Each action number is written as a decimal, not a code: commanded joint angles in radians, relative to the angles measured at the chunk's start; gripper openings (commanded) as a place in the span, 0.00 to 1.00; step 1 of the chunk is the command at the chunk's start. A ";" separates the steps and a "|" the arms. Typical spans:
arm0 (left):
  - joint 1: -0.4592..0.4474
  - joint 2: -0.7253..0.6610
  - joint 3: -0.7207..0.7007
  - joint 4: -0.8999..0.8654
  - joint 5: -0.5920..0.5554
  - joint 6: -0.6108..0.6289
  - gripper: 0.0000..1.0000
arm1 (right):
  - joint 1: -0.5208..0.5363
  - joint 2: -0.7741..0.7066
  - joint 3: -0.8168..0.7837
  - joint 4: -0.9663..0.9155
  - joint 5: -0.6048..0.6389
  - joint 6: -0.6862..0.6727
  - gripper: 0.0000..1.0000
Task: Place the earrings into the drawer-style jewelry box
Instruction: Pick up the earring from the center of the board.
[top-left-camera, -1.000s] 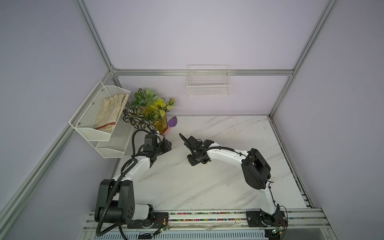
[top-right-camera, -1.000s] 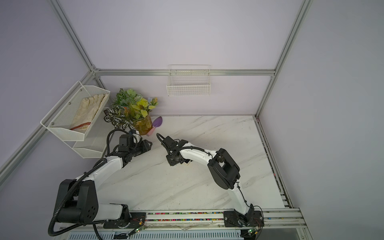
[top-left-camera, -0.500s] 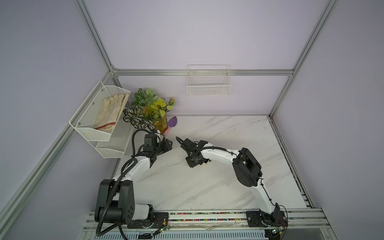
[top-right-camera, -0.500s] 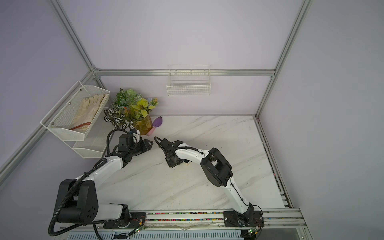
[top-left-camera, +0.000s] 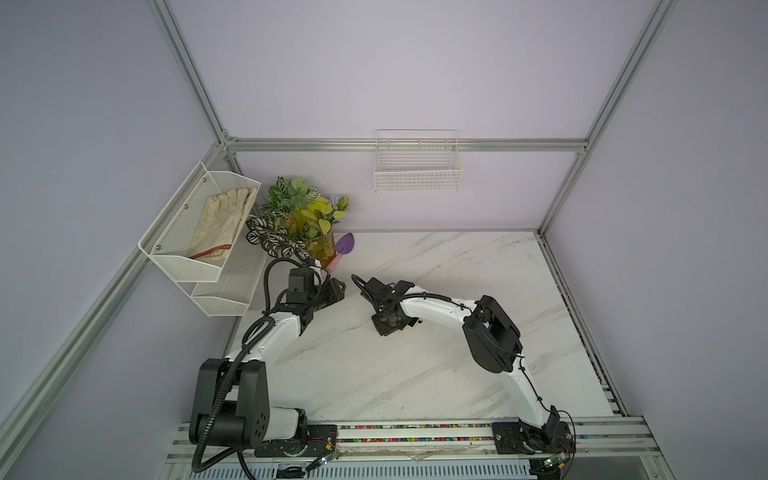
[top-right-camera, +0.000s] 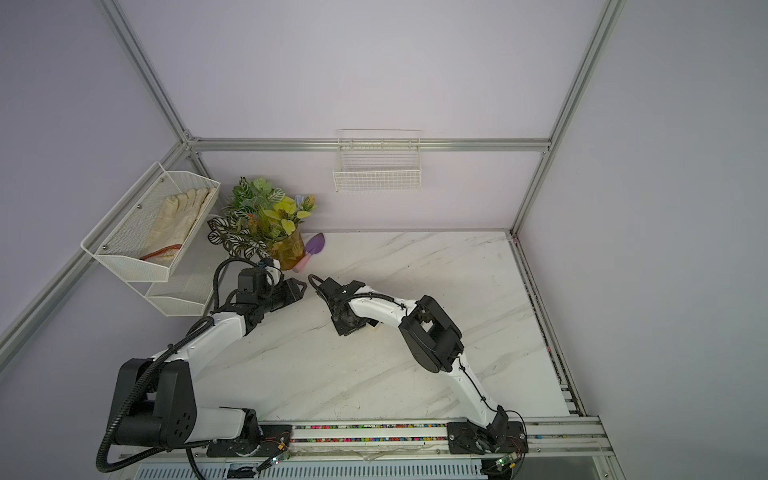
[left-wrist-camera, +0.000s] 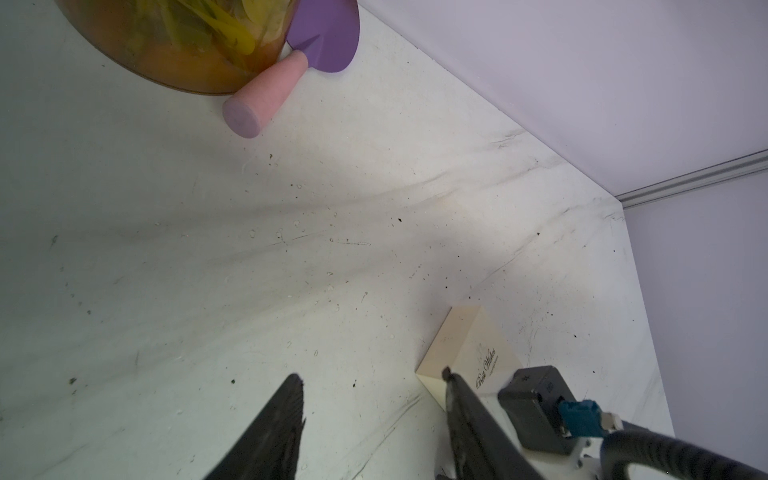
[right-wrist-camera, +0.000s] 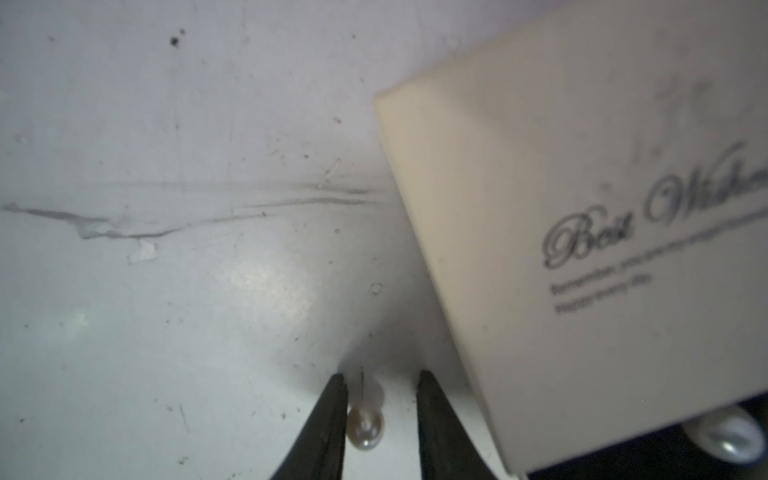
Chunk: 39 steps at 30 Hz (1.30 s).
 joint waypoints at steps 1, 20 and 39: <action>0.003 0.002 -0.023 0.034 0.011 -0.014 0.55 | 0.006 -0.012 -0.008 -0.026 -0.005 0.005 0.32; 0.002 0.021 -0.015 0.041 0.014 -0.015 0.54 | 0.016 0.008 -0.009 -0.057 -0.013 -0.003 0.24; 0.002 0.024 -0.019 0.044 0.014 -0.015 0.54 | 0.016 0.003 -0.023 -0.065 -0.002 -0.002 0.25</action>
